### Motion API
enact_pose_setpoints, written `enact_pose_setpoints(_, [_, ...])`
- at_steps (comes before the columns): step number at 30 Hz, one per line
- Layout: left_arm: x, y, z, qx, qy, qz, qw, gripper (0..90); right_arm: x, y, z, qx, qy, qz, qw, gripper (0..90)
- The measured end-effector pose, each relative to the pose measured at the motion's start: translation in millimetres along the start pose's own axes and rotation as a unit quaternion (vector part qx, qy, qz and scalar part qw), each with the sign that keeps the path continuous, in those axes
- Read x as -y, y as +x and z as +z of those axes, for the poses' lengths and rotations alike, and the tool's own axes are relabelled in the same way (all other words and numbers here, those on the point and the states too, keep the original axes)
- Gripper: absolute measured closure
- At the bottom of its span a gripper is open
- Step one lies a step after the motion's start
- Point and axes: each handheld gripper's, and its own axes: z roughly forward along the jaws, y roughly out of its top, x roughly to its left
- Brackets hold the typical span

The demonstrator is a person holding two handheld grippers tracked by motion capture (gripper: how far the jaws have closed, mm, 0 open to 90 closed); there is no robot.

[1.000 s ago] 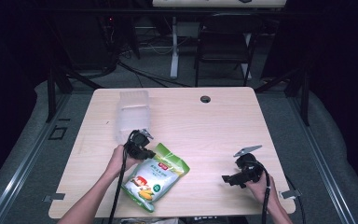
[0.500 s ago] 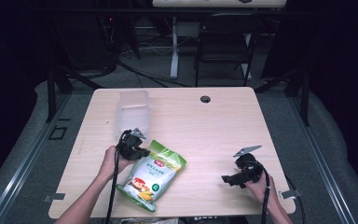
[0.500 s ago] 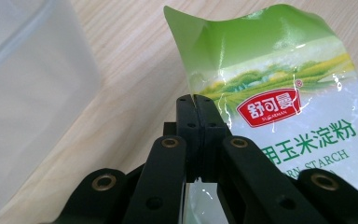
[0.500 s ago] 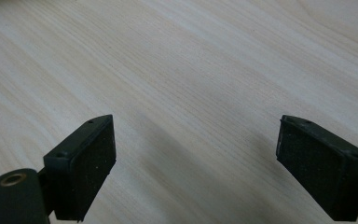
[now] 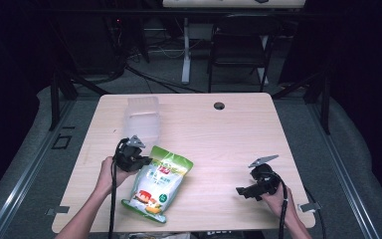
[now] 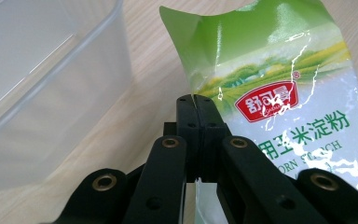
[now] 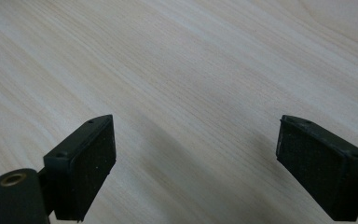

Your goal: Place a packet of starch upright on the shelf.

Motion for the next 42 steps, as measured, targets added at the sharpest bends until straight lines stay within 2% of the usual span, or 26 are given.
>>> enact_pose_setpoints(1, [-0.3,0.3,-2.5,0.003,-0.001,-0.001,1.0,90.0,0.7,0.9,0.7,0.004,-0.008,0.005,0.9999,11.3])
enact_pose_setpoints(4, [0.0,-0.8,-7.9,0.001,-0.015,0.001,0.9999,90.0,0.2,-0.7,-0.6,0.001,0.001,-0.002,1.0,11.3])
enact_pose_setpoints(14, [5.5,0.2,-26.0,-0.003,-0.061,-0.002,0.9982,90.0,0.2,0.3,-1.1,0.003,-0.003,-0.002,1.0,11.2])
enact_pose_setpoints(21, [6.0,-6.7,-38.6,-0.003,-0.079,0.008,0.9968,90.0,0.2,0.0,-1.2,0.003,-0.002,-0.003,1.0,11.2])
enact_pose_setpoints(23, [6.2,-9.4,-45.8,-0.002,-0.091,0.012,0.9958,90.0,0.4,-0.1,-1.1,0.003,-0.002,-0.002,1.0,11.2])
enact_pose_setpoints(34, [7.9,-7.7,-65.0,-0.004,-0.114,0.012,0.9934,90.0,-0.2,0.6,-1.2,0.004,-0.002,-0.002,1.0,11.0])
enact_pose_setpoints(42, [4.4,-11.8,-80.7,0.005,-0.121,0.027,0.9922,90.0,-0.3,0.7,-0.6,0.001,-0.002,-0.001,1.0,11.0])
